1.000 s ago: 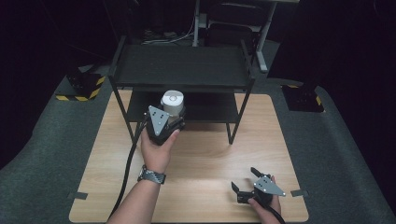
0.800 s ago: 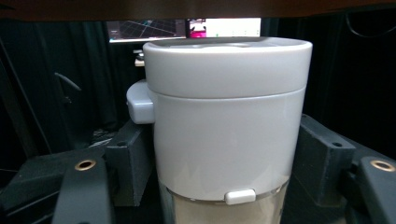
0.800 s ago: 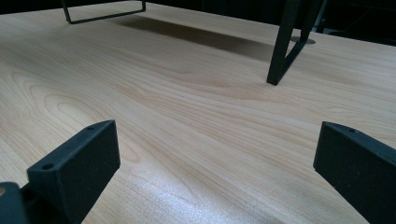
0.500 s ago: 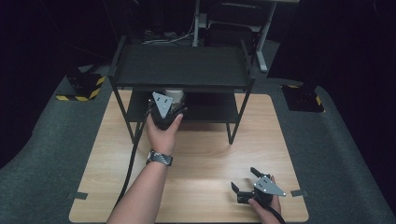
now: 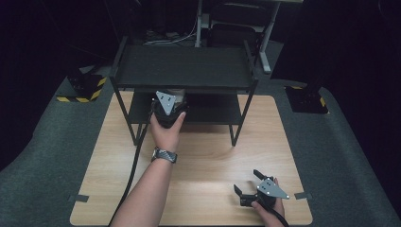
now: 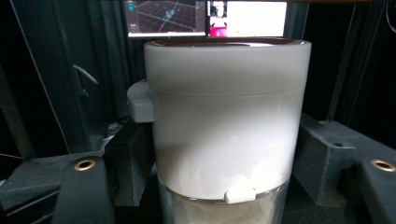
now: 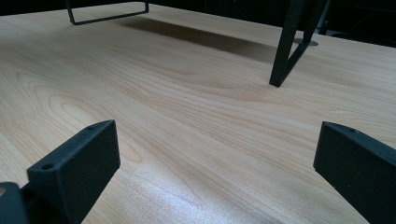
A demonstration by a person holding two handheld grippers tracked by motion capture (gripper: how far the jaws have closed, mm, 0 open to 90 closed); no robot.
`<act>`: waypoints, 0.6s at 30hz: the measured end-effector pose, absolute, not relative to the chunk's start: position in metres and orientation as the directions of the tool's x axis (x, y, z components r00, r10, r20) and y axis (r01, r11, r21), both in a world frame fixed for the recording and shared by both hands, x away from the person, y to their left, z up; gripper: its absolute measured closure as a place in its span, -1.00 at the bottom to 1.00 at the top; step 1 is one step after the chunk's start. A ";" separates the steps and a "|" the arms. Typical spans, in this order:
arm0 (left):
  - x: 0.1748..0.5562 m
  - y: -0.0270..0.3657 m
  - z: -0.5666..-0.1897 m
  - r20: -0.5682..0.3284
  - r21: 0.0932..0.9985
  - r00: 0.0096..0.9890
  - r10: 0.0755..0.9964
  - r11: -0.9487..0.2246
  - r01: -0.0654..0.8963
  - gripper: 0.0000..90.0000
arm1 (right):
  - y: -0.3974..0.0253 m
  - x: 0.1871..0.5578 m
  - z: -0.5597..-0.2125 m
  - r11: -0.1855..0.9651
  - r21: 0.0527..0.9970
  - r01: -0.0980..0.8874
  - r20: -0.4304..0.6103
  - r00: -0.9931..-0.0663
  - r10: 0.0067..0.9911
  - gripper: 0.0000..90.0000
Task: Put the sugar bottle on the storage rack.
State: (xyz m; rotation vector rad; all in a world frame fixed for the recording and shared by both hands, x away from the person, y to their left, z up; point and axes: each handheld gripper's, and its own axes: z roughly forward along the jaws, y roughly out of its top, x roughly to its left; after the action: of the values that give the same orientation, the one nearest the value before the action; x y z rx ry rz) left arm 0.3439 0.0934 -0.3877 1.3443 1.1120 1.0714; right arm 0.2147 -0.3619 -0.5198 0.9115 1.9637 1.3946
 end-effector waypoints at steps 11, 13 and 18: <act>0.343 0.094 -0.388 0.010 0.998 0.166 0.986 -0.019 0.054 -0.45 | -0.362 0.214 -0.520 0.229 0.951 0.206 -0.057 -0.613 0.788 -0.99; 0.343 0.098 -0.387 -0.011 0.998 0.176 0.984 -0.001 0.065 -0.61 | -0.362 0.214 -0.520 0.228 0.952 0.206 -0.056 -0.613 0.788 -0.99; 0.337 0.104 -0.389 -0.040 0.998 0.184 0.982 0.030 0.054 -0.99 | -0.362 0.215 -0.520 0.229 0.951 0.207 -0.056 -0.613 0.788 -0.99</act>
State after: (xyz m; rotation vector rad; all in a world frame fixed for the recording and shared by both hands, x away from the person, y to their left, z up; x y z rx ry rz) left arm 0.3367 0.1042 -0.3889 1.3023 1.1235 1.0214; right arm 0.2145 -0.3617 -0.5198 0.9110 1.9639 1.3942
